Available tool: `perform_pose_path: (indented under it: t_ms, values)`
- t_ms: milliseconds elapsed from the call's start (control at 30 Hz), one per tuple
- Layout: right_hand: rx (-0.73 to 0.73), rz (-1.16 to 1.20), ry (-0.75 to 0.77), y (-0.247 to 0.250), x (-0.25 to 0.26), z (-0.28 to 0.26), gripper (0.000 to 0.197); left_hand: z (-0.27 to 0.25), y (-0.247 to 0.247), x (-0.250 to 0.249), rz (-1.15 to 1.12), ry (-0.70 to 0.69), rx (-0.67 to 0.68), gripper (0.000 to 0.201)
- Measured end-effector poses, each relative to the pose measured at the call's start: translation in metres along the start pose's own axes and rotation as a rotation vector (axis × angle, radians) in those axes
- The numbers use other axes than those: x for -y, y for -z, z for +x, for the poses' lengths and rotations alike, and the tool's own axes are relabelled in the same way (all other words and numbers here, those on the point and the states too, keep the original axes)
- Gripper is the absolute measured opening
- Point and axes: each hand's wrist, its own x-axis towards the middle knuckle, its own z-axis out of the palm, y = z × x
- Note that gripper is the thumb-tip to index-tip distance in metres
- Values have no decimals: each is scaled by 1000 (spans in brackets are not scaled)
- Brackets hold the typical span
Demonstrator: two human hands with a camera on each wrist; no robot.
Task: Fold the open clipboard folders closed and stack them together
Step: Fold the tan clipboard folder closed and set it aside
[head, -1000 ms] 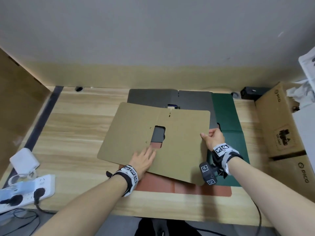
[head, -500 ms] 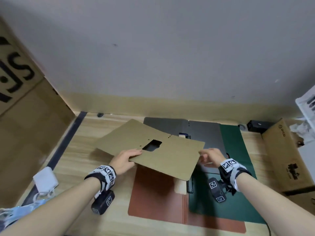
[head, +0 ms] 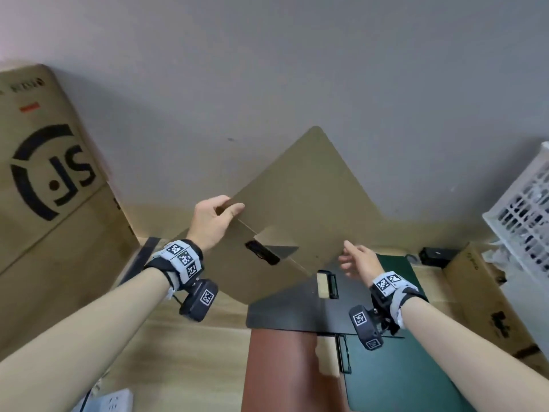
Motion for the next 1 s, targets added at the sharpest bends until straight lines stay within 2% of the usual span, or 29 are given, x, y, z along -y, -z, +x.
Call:
perform_pose_path:
  t_ms: [167,233,267,333,400,467,533,600,667,767,800,900,1000]
  values:
    - [16,-213,89,-10,9,-36,75,0,1,1,-237,56,-144,50]
    - [-21,-191,106,-11,18,-41,87,-1,-6,12,-346,115,-148,49]
    - [-48,-173,134,-10,22,-42,86,-3,-10,18,-401,165,-149,49]
    - [-117,-170,240,-6,31,-44,73,-10,-18,27,-471,272,-149,45]
    - [-156,-181,371,-3,35,-46,49,-23,-25,40,-438,336,-138,49]
    - [-189,-153,458,-5,39,-49,25,-38,-31,59,-357,357,-66,49]
    - [-185,-126,502,-6,45,-45,17,-54,-34,81,-297,412,22,41]
    - [-152,-191,499,-5,46,-31,22,-67,-32,102,-320,530,69,38]
    - [-99,-324,429,-4,42,-11,31,-77,-26,121,-354,661,72,33]
    - [-58,-528,325,-4,34,19,57,-86,-12,153,-237,776,-40,22]
    - [-37,-589,305,-7,32,26,60,-89,-7,164,-205,817,-90,19]
    - [77,-730,227,-24,29,37,57,-98,5,191,-159,897,-159,16]
    - [232,-838,190,-44,19,50,48,-110,7,215,-103,944,-80,23]
